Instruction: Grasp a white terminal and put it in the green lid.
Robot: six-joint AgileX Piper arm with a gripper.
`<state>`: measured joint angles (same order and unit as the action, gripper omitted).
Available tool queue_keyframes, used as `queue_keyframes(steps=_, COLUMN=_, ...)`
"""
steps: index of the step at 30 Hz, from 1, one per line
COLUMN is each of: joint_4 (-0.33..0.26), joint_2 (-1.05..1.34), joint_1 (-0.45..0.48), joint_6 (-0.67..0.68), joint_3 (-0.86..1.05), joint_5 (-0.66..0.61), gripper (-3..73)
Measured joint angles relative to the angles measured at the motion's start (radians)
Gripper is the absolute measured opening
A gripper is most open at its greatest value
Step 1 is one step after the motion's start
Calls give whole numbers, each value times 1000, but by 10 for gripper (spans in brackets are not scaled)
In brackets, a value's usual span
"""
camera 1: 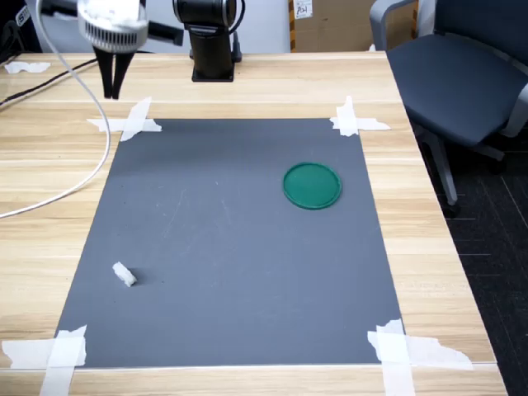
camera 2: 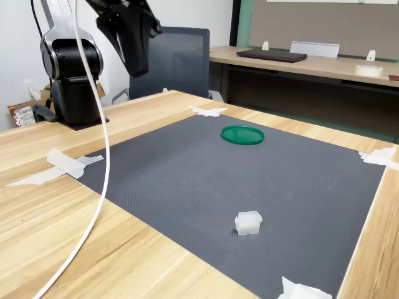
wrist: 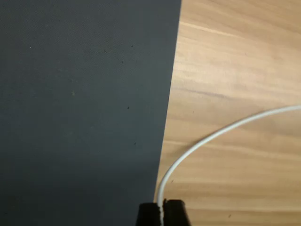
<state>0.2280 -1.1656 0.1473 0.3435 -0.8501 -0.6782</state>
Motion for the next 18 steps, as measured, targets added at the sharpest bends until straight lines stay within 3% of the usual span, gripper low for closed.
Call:
queue_keyframes(steps=5, joint_4=-41, joint_2=-123, joint_1=0, joint_6=115, joint_3=-111, joint_5=-5, gripper=-29)
queue_keyframes(steps=9, joint_4=-125, joint_2=-200, joint_1=22, joint_6=220, joint_3=-226, joint_5=-15, gripper=-29)
queue_keyframes(steps=15, joint_4=-348, joint_2=-314, joint_1=114, joint_6=475, joint_3=-385, joint_5=-138, gripper=-29)
queue_keyframes(steps=18, joint_4=-430, joint_2=-370, joint_1=150, joint_6=611, joint_3=-448, joint_5=-218, gripper=-29)
